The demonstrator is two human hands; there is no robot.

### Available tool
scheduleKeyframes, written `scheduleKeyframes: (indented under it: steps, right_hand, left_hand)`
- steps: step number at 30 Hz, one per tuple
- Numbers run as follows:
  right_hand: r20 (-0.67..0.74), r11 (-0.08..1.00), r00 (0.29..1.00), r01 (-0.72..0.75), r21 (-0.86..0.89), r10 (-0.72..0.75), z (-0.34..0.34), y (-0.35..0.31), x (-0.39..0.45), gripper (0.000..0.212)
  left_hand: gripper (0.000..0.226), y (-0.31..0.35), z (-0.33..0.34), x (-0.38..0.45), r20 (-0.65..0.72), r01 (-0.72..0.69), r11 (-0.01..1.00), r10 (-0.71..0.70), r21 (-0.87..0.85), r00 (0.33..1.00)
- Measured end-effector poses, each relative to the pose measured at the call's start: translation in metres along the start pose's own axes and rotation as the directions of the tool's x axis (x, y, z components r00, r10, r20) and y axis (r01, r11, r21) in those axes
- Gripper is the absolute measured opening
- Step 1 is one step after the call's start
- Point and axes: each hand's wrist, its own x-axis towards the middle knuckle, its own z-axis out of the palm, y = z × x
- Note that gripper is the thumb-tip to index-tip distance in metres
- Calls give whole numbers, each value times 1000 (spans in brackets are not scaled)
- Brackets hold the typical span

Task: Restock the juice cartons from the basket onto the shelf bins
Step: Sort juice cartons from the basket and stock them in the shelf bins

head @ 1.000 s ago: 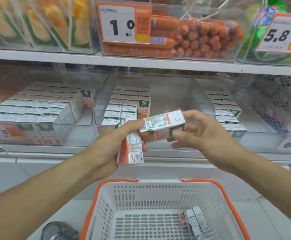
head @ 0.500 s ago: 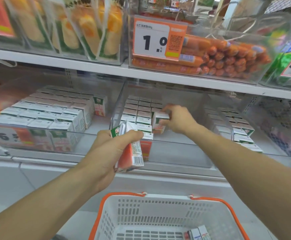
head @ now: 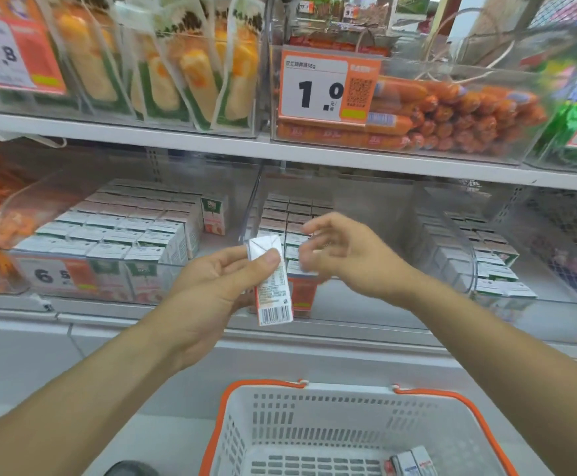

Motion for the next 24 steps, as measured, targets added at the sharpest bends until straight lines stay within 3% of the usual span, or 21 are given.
scheduleKeyframes:
  steps: [2, 3, 5, 7, 9, 12, 13, 15, 16, 17, 21, 24]
  right_hand:
    - [279, 953, 954, -184, 241, 113, 14, -5, -24, 54]
    - [350, 917, 928, -245, 314, 128, 19, -4, -31, 58]
    - [358, 838, 928, -273, 473, 101, 24, 0, -41, 57]
    - [314, 812, 947, -230, 536, 61, 28, 5, -47, 51]
    - [279, 854, 960, -165, 494, 24, 31, 9, -51, 43]
    - [179, 958, 982, 10, 288, -64, 35, 9, -49, 33]
    - [137, 981, 984, 93, 168, -117, 36, 6, -47, 31]
    - [83, 980, 977, 194, 40, -196, 43, 0, -41, 31]
    - [48, 975, 975, 215, 49, -217, 48, -4, -38, 33]
    - [1, 970, 972, 234, 68, -234, 54, -7, -33, 34]
    - [-163, 958, 945, 287, 4, -283, 69, -14, -7, 34]
    - [-179, 934, 923, 313, -170, -342, 60, -7, 11, 29]
  left_hand:
    - [43, 1, 0, -1, 48, -5, 1000, 6, -18, 999]
    - [44, 1, -1, -2, 78, -9, 1000, 9, -4, 997]
    - [43, 4, -2, -5, 140, -34, 997, 23, 75, 990]
    - [40, 9, -6, -7, 211, -93, 956, 34, 277, 977]
    - [34, 20, -10, -8, 251, -161, 822, 23, 547, 968]
    - [40, 39, -16, -9, 231, -163, 637, -24, 754, 973]
    - [51, 44, -16, -9, 214, -171, 526, -22, 833, 977]
    - [73, 55, -14, -8, 190, -186, 212, 3, 959, 982]
    - [75, 61, -15, -5, 192, -193, 112, 19, 975, 981]
    - [75, 68, -17, 0, 196, -198, 76, 37, 977, 980]
    - [58, 93, -46, 19, 227, -248, 282, 103, 927, 968]
    - [43, 99, -74, 36, 224, -275, 324, 186, 905, 957]
